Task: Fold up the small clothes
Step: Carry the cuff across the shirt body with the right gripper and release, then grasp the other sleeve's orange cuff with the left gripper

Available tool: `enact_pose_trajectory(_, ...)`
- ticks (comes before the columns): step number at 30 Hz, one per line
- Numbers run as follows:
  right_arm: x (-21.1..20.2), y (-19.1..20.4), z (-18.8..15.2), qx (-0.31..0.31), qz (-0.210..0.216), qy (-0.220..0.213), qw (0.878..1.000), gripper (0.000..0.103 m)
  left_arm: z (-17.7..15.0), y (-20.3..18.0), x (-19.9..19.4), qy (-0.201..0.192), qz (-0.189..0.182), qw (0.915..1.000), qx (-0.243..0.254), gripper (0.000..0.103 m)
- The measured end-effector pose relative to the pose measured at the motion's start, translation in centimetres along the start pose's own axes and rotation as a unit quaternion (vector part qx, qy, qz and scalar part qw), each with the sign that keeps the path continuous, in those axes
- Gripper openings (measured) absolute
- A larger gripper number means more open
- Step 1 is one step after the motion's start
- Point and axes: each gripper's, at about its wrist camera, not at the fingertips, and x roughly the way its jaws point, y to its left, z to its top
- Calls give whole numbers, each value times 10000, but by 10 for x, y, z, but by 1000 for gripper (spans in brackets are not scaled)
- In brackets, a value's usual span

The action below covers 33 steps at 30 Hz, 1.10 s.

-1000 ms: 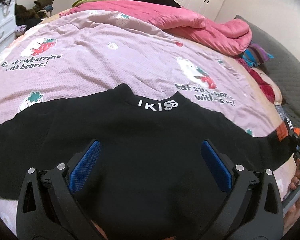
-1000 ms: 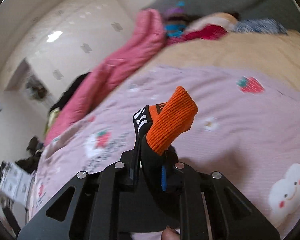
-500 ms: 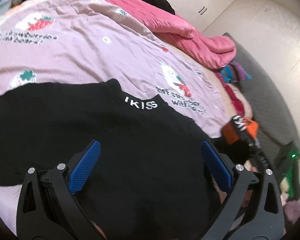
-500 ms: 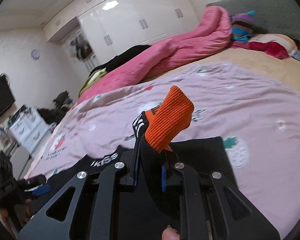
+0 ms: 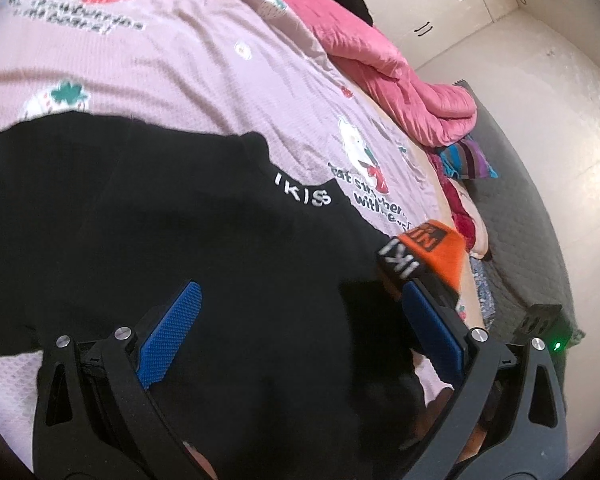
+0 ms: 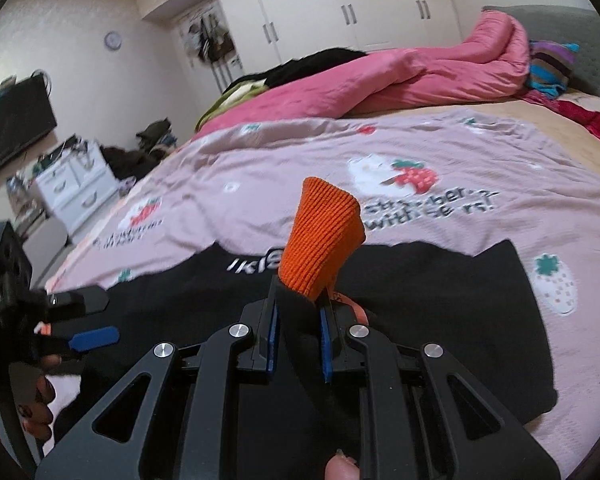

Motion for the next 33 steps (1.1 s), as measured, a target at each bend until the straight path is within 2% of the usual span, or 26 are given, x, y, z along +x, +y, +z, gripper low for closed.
enact_pose_trajectory(7,16,21,-15,-265,240,258,9990,19,-2,11,13,182,-240,9993,-210,94)
enact_pose_trajectory(10,17,27,-19,-299,490,389,9976,34,-4,10,19,251,-291,9991,-192,94)
enact_pose_trajectory(13,13,28,-20,-329,670,427,9963,37,-6,10,22,247,-420,9986,-218,94)
enact_pose_trajectory(16,5,23,-17,-187,813,390,9957,44,-8,10,28,330,-459,9981,-226,89)
enact_pose_trajectory(18,-2,18,-15,-95,947,324,9949,47,-12,7,34,422,-491,9977,-205,77)
enact_pose_trajectory(20,-9,14,-10,-105,807,212,9965,48,-16,3,40,498,-517,9973,-135,72)
enact_pose_trajectory(24,-18,2,-3,-23,628,97,9980,48,-24,-3,54,664,-429,9969,-14,71)
enact_pose_trajectory(28,-21,-12,-1,141,525,101,9985,53,-30,-5,64,698,-140,9974,103,71)
enact_pose_trajectory(31,-23,-21,0,238,435,104,9987,53,-33,-11,68,632,29,9975,316,71)
enact_pose_trajectory(33,-25,-27,1,314,389,91,9987,53,-35,-16,71,572,154,9971,483,56)
